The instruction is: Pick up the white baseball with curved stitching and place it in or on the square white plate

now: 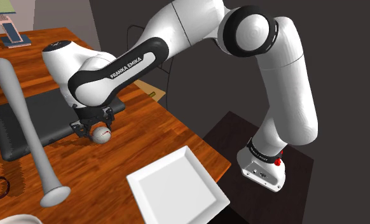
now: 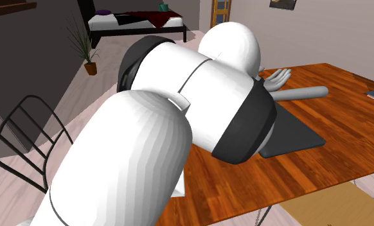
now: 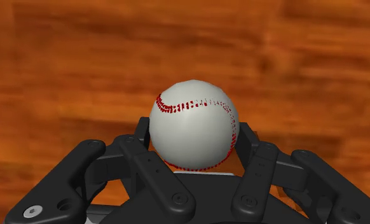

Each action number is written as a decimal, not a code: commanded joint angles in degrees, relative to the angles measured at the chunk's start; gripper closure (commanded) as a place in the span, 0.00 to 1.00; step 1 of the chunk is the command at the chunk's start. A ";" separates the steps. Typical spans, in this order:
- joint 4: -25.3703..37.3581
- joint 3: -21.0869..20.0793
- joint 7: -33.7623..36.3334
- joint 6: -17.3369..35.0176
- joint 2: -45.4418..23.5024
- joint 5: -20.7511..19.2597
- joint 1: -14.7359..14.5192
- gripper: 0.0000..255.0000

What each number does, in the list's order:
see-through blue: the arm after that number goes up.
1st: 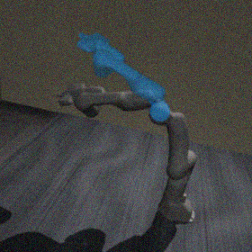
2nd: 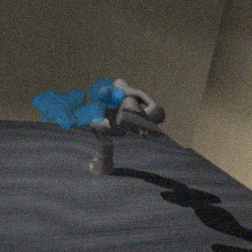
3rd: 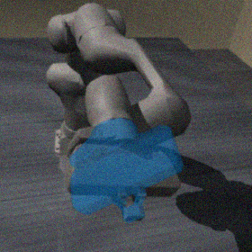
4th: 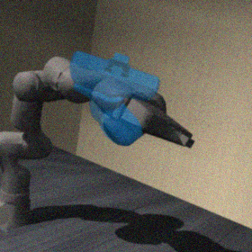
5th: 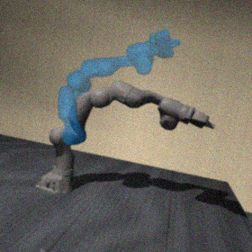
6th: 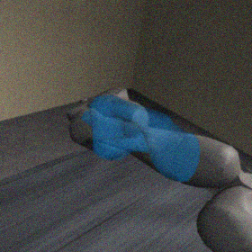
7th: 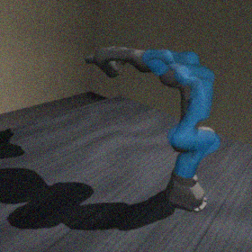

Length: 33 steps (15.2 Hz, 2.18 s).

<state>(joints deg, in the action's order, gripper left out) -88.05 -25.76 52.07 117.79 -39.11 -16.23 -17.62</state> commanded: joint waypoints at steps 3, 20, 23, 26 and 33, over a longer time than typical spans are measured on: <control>0.67 -0.44 -0.32 -1.95 1.38 0.60 0.24 1.00; -5.82 -3.34 -0.08 -5.70 12.17 4.54 2.30 1.00; -14.81 -4.97 0.74 -2.40 18.37 6.93 3.50 1.00; -22.79 -6.61 1.18 0.32 24.36 9.81 4.27 1.00; -38.51 -10.16 0.82 4.49 38.31 18.69 4.01 1.00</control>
<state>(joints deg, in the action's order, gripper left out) -124.48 -35.57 53.25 121.85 -2.84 1.01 -13.56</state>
